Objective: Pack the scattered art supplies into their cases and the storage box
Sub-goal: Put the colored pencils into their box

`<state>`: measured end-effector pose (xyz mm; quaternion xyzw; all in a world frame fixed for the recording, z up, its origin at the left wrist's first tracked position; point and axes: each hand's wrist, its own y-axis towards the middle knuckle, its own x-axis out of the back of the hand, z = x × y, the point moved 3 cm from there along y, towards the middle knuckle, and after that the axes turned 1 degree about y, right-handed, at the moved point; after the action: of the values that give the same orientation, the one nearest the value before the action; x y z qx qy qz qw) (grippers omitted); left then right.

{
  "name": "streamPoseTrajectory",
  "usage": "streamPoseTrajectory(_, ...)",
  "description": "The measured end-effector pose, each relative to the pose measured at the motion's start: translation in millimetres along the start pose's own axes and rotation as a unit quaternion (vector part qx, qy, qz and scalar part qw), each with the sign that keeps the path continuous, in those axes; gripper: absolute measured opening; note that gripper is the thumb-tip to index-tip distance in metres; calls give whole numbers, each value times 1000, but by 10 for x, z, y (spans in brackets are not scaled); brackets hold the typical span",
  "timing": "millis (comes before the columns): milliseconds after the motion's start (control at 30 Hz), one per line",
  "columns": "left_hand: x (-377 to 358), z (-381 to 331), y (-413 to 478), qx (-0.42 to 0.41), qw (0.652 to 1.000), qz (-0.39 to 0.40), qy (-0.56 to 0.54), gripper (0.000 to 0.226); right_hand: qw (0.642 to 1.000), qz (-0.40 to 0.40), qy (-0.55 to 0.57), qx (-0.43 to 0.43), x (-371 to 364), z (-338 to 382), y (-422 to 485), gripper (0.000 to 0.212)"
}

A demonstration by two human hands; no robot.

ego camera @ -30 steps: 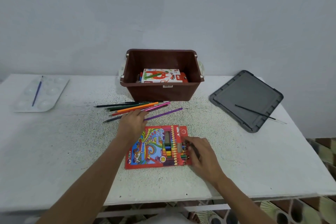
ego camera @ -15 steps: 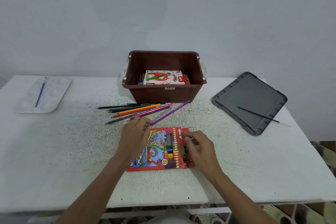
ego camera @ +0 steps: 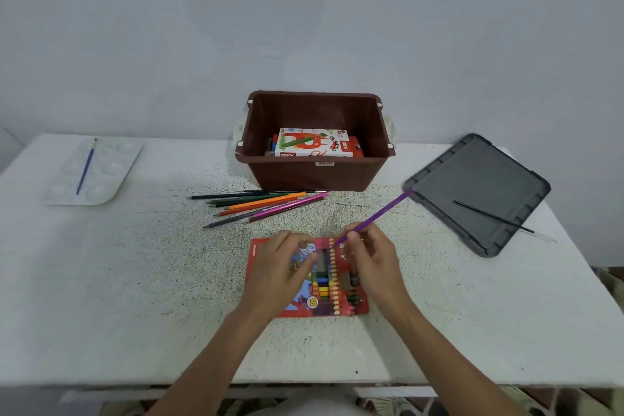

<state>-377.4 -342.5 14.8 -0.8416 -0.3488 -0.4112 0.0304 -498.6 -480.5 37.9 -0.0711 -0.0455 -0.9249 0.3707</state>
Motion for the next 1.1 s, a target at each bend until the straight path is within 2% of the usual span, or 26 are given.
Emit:
streamPoseTrajectory(67,54,132,-47,5,1000,-13,12,28,997,18,-67,30,171,-19,62,12)
streamPoseTrajectory(133,113,282,-107,9,999,-24,33,33,978,38,-191,71,378,-53,116,19)
streamPoseTrajectory(200,149,429,-174,17,998,-28,53,41,921,29,-357,151,615,-108,162,31)
streamPoseTrajectory(267,174,543,-239,30,996,-32,77,49,849,23,-488,204,822,-147,190,30)
streamPoseTrajectory(433,165,711,-367,42,996,-33,74,57,763,31,-613,204,1182,-341,165,36)
streamPoseTrajectory(533,169,682,-383,33,997,-34,68,57,733,27,-651,195,1248,-384,124,34)
streamPoseTrajectory(700,159,694,-378,26,997,-30,62,51,729,20,-653,205,1160,-411,61,29)
streamPoseTrajectory(900,152,698,-376,22,996,-37,72,50,772,101,-581,239,863,-503,-27,53)
streamPoseTrajectory(1100,139,724,-374,25,996,-37,81,50,817,135,-493,269,535,-518,-83,34)
